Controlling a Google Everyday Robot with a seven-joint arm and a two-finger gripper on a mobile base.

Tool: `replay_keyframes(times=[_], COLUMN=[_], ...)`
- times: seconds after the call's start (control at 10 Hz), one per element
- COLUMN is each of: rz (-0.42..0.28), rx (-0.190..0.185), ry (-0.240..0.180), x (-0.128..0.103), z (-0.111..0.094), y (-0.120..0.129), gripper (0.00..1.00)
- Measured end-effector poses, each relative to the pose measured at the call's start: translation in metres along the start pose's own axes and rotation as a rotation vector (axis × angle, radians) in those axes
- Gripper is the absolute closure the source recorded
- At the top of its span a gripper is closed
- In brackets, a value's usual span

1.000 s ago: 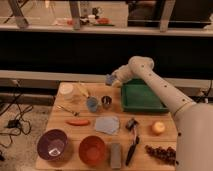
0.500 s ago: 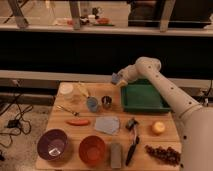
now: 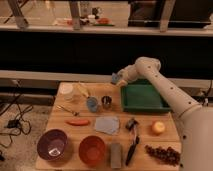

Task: Wipe tray with sponge

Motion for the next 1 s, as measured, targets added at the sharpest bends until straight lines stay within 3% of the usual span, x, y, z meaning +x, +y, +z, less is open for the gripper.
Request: replay_keyframes(times=[0.5,1.0], rz=[0.059,0.116], rx=[0.059,0.077], ry=[0.042,0.099], x=[0.027,0.056], z=[-0.017,-0.018], y=[-0.011,-0.013], gripper=[1.0,1.0])
